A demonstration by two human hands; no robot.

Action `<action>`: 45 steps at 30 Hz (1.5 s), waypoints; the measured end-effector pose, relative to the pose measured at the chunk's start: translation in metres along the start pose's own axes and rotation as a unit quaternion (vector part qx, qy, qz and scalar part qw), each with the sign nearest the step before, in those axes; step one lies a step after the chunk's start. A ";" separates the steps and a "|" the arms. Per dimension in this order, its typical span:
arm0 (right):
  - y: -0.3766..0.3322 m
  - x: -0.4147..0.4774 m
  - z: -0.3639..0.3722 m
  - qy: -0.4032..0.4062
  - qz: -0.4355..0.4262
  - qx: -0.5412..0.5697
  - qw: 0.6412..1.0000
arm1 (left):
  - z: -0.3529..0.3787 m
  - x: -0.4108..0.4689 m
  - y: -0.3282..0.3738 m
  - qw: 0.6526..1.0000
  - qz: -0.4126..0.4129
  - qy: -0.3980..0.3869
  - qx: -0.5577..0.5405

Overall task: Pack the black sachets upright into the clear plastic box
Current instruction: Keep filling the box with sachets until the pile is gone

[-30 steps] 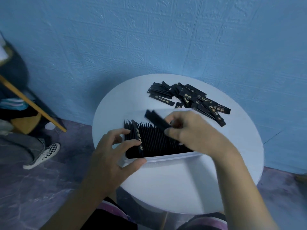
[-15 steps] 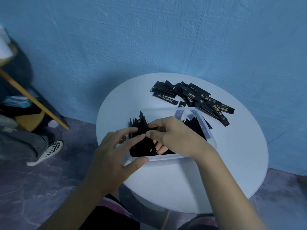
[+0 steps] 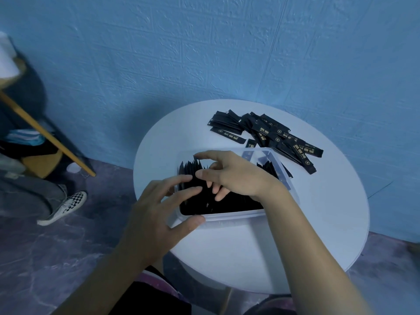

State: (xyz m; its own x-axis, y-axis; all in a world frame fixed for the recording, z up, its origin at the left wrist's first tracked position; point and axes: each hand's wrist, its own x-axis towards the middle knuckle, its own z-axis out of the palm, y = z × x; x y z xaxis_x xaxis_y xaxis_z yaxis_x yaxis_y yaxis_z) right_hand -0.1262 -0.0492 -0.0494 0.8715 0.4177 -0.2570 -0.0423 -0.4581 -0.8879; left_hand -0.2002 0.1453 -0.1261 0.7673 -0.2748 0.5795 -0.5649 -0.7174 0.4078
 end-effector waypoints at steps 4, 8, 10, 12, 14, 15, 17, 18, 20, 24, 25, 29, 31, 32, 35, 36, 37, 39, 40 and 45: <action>-0.002 0.001 -0.004 -0.038 -0.002 -0.005 0.999 | 0.000 0.000 -0.001 1.000 0.002 0.012 -0.015; -0.003 -0.001 -0.002 -0.036 0.000 0.011 0.999 | 0.002 -0.002 -0.003 0.999 -0.002 0.022 -0.026; -0.002 -0.002 0.000 -0.028 -0.001 0.025 0.999 | 0.001 -0.003 -0.005 0.999 -0.007 0.023 -0.038; -0.002 -0.004 0.002 -0.021 0.004 0.039 0.999 | 0.001 -0.004 -0.006 0.999 -0.010 0.022 -0.042; -0.001 -0.007 0.002 -0.020 0.016 0.041 0.999 | 0.001 -0.004 -0.007 0.999 -0.007 0.022 -0.039; -0.001 -0.009 0.001 -0.021 0.023 0.036 0.999 | 0.001 -0.004 -0.007 0.999 -0.006 0.023 -0.037; -0.003 -0.015 0.001 -0.025 0.034 0.021 0.999 | 0.001 -0.004 -0.006 0.999 -0.004 0.024 -0.036; -0.004 -0.016 0.002 -0.026 0.037 0.014 0.999 | 0.001 -0.004 -0.006 0.999 -0.003 0.027 -0.033; -0.006 -0.017 0.005 -0.020 0.036 -0.001 0.999 | 0.001 -0.003 -0.005 0.999 -0.002 0.030 -0.031; -0.004 -0.014 0.009 0.012 0.031 -0.017 0.999 | 0.000 -0.002 -0.007 0.999 0.001 0.032 -0.032; -0.003 -0.015 0.009 0.016 0.031 -0.025 0.999 | 0.000 -0.002 -0.007 0.999 0.003 0.033 -0.031; -0.004 -0.017 0.008 0.021 0.033 -0.054 0.998 | 0.001 -0.002 -0.007 0.999 0.010 0.040 -0.030; -0.004 -0.018 0.007 0.020 0.036 -0.042 0.998 | 0.000 -0.002 -0.007 0.999 0.011 0.041 -0.030; -0.004 -0.020 0.007 0.019 0.037 -0.035 0.999 | 0.001 -0.002 -0.007 0.999 0.012 0.039 -0.028; -0.003 -0.025 0.007 0.010 0.044 -0.020 0.999 | 0.001 -0.002 -0.007 0.999 0.012 0.037 -0.025; -0.004 -0.027 0.008 0.004 0.048 -0.014 0.999 | 0.001 -0.002 -0.007 0.999 0.011 0.038 -0.025; -0.005 -0.029 0.008 -0.001 0.052 -0.009 0.999 | 0.002 -0.002 -0.007 0.999 0.009 0.039 -0.025; -0.006 -0.030 0.010 -0.004 0.057 -0.008 0.998 | 0.002 -0.002 -0.007 0.999 0.007 0.039 -0.026; -0.007 -0.030 0.011 -0.002 0.057 -0.006 0.998 | 0.002 -0.002 -0.007 0.999 0.004 0.038 -0.028; -0.002 -0.027 0.012 0.020 0.054 0.011 0.998 | 0.000 -0.002 -0.006 0.999 -0.001 0.036 -0.033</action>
State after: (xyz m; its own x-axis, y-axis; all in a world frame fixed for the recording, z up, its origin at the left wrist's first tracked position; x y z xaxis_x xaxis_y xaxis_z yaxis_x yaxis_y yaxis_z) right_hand -0.1557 -0.0506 -0.0454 0.8797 0.3352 -0.3374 -0.1483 -0.4808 -0.8642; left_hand -0.1981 0.1502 -0.1300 0.7461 -0.2239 0.6271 -0.5837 -0.6732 0.4540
